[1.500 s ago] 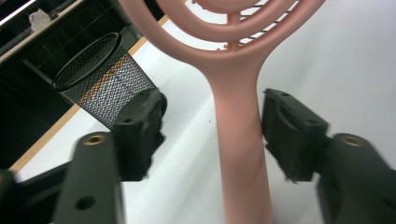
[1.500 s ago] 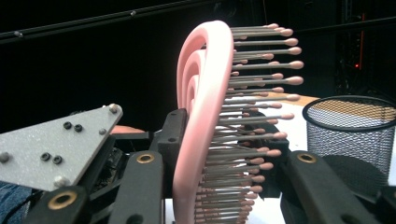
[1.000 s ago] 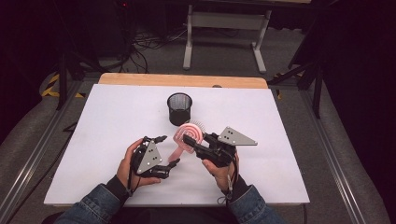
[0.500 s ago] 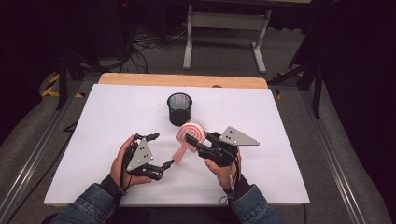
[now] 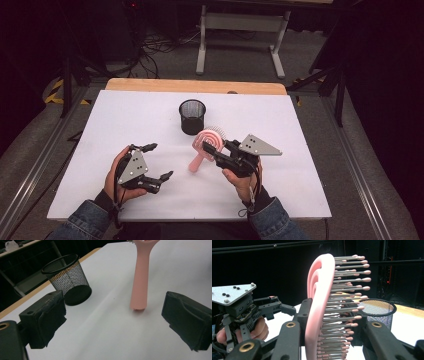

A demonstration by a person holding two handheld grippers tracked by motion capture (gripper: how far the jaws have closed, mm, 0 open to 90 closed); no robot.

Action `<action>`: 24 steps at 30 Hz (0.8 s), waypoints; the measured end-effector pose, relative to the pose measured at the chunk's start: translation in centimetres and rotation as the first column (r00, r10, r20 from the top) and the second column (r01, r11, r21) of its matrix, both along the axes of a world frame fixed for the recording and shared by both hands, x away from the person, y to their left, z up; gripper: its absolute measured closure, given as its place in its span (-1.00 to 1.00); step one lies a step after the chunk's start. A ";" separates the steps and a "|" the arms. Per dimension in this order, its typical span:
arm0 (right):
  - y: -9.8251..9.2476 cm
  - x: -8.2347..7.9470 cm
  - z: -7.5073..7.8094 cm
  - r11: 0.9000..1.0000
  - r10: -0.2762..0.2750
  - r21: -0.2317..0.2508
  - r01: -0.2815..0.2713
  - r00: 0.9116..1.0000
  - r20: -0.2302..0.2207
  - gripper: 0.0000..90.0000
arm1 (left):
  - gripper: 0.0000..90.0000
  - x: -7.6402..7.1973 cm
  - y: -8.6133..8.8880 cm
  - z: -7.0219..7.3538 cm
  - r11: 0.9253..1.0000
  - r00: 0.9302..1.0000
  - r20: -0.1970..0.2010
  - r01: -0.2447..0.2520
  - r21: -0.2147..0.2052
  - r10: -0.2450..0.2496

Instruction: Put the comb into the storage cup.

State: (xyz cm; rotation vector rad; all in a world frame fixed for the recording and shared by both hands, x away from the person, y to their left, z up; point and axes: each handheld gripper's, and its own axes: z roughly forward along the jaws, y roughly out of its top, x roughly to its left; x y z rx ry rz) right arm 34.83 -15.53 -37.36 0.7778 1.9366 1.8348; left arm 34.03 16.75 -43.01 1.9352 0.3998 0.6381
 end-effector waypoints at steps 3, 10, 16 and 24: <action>-0.1 0.1 0.1 1.000 -0.004 -0.002 0.004 1.000 0.000 0.40 | -0.86 -0.1 0.4 -0.3 1.000 1.000 -0.010 0.011 -0.008 -0.012; -0.5 0.1 0.2 1.000 -0.013 -0.009 0.013 1.000 0.004 0.40 | -0.86 -0.5 1.2 -0.6 1.000 1.000 -0.017 0.007 -0.020 -0.007; -0.8 0.1 0.4 1.000 -0.019 -0.012 0.019 1.000 0.012 0.40 | -0.86 -0.6 2.2 -0.6 1.000 1.000 -0.024 -0.005 -0.028 0.005; -1.0 0.1 0.6 0.999 -0.027 -0.020 0.027 0.999 0.018 0.40 | -0.86 -0.7 3.3 -0.7 0.999 0.999 -0.034 -0.028 -0.046 0.027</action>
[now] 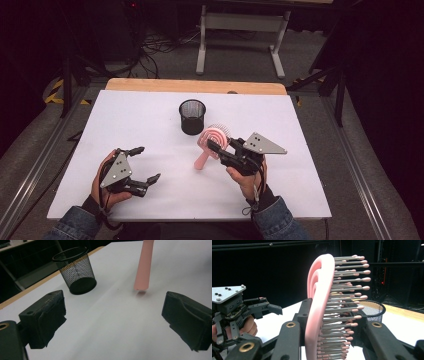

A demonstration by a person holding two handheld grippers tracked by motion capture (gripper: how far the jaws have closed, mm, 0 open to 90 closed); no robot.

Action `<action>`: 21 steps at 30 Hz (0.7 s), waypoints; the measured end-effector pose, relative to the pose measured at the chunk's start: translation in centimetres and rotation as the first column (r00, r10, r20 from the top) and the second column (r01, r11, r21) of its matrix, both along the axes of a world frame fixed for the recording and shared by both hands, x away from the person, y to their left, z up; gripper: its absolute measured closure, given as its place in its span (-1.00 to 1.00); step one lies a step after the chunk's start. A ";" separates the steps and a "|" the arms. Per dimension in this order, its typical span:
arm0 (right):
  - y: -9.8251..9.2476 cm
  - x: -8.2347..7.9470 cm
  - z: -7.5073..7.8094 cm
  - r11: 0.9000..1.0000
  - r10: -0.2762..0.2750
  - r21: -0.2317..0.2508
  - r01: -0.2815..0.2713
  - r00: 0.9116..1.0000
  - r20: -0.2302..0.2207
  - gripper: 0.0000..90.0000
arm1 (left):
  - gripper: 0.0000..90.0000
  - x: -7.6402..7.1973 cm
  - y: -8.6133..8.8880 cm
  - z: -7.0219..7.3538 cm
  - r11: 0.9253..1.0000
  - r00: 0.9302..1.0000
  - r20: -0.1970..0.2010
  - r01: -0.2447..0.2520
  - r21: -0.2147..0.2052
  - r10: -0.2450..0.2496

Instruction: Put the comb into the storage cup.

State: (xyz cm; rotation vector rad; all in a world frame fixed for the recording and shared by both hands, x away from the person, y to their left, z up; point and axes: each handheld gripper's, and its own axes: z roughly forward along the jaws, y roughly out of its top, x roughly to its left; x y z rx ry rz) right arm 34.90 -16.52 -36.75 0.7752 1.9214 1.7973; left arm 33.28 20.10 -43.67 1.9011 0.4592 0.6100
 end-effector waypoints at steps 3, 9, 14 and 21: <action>-0.2 0.0 0.1 1.000 -0.006 0.001 0.006 1.000 0.004 0.40 | -0.86 -0.1 0.4 -0.1 1.000 1.000 -0.004 -0.006 -0.004 0.005; -0.5 0.0 0.4 1.000 -0.011 0.002 0.011 1.000 0.014 0.40 | -0.87 -0.2 0.8 -0.2 1.000 1.000 -0.012 -0.005 -0.008 0.005; -0.9 0.0 0.6 1.000 -0.022 0.001 0.022 0.999 0.023 0.40 | -0.87 -0.3 1.1 -0.2 1.000 1.000 -0.017 -0.009 -0.013 0.009; -1.4 0.0 0.8 0.999 -0.035 0.007 0.035 0.999 0.032 0.40 | -0.87 -0.2 1.5 -0.2 1.000 1.000 -0.021 -0.014 -0.016 0.014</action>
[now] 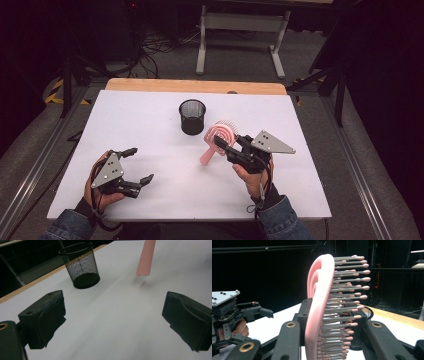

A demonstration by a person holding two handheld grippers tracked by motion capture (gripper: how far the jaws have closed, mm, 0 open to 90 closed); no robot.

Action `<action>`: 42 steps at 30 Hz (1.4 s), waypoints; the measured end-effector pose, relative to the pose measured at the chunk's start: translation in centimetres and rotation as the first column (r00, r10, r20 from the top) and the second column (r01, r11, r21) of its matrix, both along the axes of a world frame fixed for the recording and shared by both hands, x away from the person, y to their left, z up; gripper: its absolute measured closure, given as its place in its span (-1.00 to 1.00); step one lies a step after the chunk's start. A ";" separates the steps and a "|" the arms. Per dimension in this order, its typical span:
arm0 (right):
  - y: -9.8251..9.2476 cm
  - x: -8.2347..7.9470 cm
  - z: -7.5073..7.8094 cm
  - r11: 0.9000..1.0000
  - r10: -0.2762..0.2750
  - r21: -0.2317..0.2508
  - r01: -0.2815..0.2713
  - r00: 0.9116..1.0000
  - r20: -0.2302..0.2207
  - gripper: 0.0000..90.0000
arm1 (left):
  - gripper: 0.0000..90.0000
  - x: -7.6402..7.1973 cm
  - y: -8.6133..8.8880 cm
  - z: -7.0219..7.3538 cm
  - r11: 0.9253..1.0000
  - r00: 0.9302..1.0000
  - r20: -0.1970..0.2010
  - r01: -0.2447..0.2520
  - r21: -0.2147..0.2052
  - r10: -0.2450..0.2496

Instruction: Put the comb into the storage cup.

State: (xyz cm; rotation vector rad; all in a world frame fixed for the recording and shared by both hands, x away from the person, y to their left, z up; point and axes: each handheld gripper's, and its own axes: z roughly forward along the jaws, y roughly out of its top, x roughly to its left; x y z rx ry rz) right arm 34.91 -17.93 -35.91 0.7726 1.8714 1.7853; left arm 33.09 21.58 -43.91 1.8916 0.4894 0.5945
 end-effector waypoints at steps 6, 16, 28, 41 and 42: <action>-0.6 0.1 0.2 1.000 -0.016 0.002 0.016 1.000 0.004 0.40 | -0.88 0.0 0.0 0.0 1.000 1.000 -0.003 -0.006 -0.006 0.006; -1.5 0.4 0.4 0.999 -0.049 0.012 0.049 0.999 0.015 0.40 | -0.88 0.1 0.0 -0.1 1.000 1.000 -0.004 -0.009 -0.016 0.009; -2.2 1.2 0.9 0.996 -0.091 0.008 0.091 0.995 0.043 0.40 | -0.88 0.4 0.0 -0.3 1.000 1.000 -0.011 -0.006 -0.004 0.006; -2.3 2.4 3.0 0.992 -0.127 0.003 0.127 0.986 0.111 0.40 | -0.88 0.3 -0.1 -0.3 1.000 1.000 -0.015 -0.003 -0.012 0.003; -2.2 2.5 3.1 0.991 -0.134 0.000 0.135 0.984 0.114 0.40 | -0.88 0.3 -0.1 -0.3 1.000 1.000 -0.015 -0.003 -0.010 0.003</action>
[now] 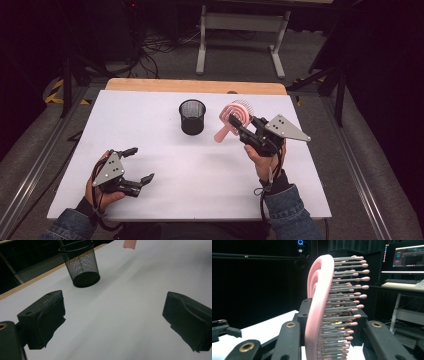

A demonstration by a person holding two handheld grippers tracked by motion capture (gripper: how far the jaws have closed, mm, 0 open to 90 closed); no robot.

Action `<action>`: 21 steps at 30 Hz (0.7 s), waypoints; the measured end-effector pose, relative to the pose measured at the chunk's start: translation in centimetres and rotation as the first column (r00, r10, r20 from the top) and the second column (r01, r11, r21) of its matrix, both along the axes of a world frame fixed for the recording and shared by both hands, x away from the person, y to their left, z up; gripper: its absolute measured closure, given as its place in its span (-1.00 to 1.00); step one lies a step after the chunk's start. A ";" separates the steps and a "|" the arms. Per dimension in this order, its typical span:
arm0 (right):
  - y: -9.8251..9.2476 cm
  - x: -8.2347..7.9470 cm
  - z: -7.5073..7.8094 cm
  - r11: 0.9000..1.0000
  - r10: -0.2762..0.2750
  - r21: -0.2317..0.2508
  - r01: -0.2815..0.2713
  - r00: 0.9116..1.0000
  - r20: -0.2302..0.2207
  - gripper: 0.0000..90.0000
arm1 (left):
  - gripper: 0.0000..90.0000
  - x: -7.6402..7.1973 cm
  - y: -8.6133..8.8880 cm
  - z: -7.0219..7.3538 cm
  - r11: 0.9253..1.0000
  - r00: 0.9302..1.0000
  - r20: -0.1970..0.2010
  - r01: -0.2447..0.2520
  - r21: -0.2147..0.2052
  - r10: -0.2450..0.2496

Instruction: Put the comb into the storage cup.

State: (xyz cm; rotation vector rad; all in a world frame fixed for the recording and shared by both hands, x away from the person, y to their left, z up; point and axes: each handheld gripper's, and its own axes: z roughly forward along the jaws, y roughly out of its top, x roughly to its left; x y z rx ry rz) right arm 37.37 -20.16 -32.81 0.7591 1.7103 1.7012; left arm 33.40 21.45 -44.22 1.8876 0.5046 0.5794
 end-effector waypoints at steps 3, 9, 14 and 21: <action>0.2 0.4 0.4 1.000 -0.012 -0.025 0.012 1.000 0.013 0.40 | -0.88 0.0 0.0 0.0 1.000 1.000 0.000 0.002 -0.003 -0.002; 0.8 1.2 1.0 0.999 -0.019 -0.036 0.020 1.000 0.025 0.40 | -0.88 0.0 0.0 0.0 1.000 1.000 -0.001 0.003 0.008 -0.003; 1.1 1.7 1.4 0.999 -0.021 -0.039 0.022 0.999 0.026 0.40 | -0.88 -0.1 -0.1 0.0 1.000 1.000 -0.002 0.005 0.006 -0.005; 1.5 2.0 2.2 0.998 -0.027 -0.051 0.030 0.998 0.051 0.40 | -0.88 0.0 -0.1 0.0 1.000 1.000 0.000 0.006 0.012 -0.006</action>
